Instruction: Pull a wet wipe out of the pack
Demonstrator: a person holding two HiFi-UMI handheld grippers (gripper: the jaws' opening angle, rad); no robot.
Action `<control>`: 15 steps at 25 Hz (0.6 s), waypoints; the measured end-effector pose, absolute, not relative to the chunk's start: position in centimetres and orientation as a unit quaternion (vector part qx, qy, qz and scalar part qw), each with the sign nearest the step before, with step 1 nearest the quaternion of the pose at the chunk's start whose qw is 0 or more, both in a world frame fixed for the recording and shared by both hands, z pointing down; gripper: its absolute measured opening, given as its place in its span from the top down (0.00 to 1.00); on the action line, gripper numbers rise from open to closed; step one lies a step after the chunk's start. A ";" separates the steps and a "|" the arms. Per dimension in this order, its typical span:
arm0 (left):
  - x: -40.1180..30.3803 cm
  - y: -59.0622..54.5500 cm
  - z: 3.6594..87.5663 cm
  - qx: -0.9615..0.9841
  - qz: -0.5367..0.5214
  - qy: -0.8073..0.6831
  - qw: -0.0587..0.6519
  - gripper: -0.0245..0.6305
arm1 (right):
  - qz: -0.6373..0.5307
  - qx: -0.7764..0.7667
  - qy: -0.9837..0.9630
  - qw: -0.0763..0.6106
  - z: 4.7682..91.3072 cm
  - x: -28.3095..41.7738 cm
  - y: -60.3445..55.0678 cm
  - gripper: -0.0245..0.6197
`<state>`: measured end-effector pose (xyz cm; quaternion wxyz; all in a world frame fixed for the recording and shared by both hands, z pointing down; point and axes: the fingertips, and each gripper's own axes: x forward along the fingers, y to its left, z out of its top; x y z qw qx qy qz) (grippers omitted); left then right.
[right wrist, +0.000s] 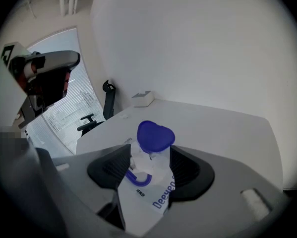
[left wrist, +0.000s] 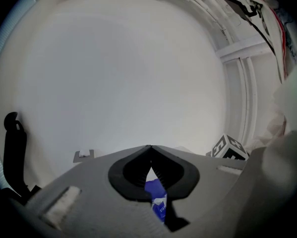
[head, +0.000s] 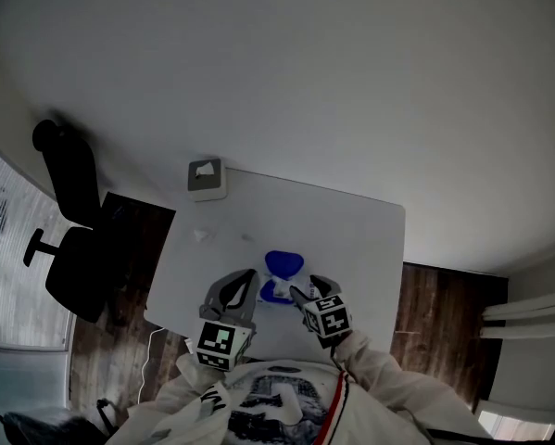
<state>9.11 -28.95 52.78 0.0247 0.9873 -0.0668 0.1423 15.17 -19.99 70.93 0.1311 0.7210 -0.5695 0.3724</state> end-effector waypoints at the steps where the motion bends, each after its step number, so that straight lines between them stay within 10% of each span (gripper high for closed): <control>1: 9.1 -28.9 52.8 0.987 0.143 -0.068 0.025 0.96 | 0.378 0.718 -0.570 0.132 71.4 15.1 -20.1 0.59; 15: 7.4 -28.7 53.3 0.983 0.154 -0.088 0.038 0.96 | 0.399 0.691 -0.579 0.168 75.1 14.0 -21.0 0.59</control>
